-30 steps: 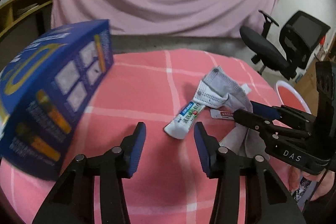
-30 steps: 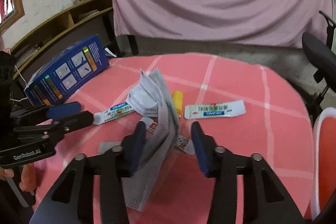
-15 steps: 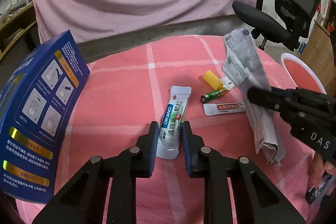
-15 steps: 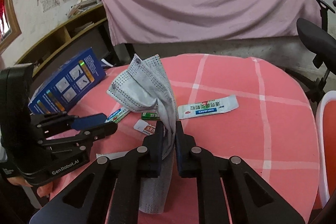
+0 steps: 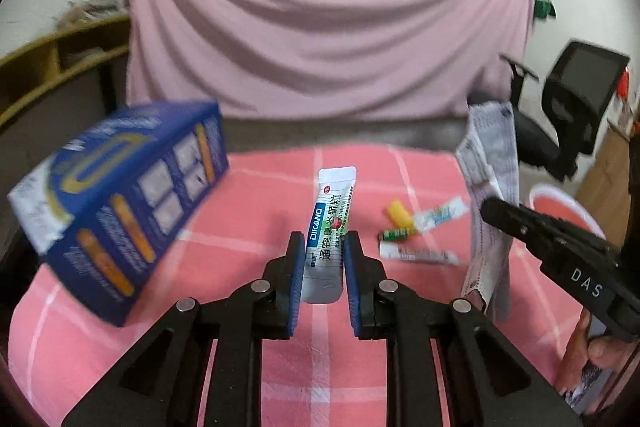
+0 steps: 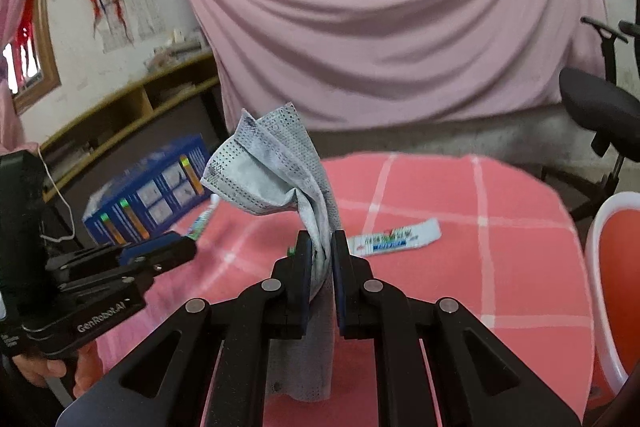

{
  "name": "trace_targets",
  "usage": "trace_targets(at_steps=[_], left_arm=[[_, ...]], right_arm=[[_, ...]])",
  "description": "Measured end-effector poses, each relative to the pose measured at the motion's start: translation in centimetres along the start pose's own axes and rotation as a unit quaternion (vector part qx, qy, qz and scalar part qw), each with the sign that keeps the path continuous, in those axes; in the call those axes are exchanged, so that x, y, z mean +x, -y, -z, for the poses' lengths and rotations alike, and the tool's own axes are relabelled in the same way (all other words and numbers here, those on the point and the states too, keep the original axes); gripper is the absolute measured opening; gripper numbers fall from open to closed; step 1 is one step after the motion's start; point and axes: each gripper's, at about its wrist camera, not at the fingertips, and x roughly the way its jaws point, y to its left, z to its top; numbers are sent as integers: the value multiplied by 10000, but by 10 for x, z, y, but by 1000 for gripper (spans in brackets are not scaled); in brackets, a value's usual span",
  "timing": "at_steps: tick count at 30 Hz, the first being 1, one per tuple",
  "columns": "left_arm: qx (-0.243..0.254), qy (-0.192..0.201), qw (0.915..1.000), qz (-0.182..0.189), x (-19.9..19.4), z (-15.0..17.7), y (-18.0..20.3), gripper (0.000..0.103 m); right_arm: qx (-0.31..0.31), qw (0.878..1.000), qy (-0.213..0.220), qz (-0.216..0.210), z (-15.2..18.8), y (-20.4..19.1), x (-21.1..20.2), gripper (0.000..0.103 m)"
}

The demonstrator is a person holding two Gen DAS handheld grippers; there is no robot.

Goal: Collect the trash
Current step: 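Lift the mask and tube and carry both toward the red bucket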

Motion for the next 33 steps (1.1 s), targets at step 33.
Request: trace_targets(at_steps=[33], left_arm=[[584, 2838, 9553, 590, -113, -43, 147, 16]], right_arm=[[-301, 9417, 3124, 1214, -8, 48, -169, 8]])
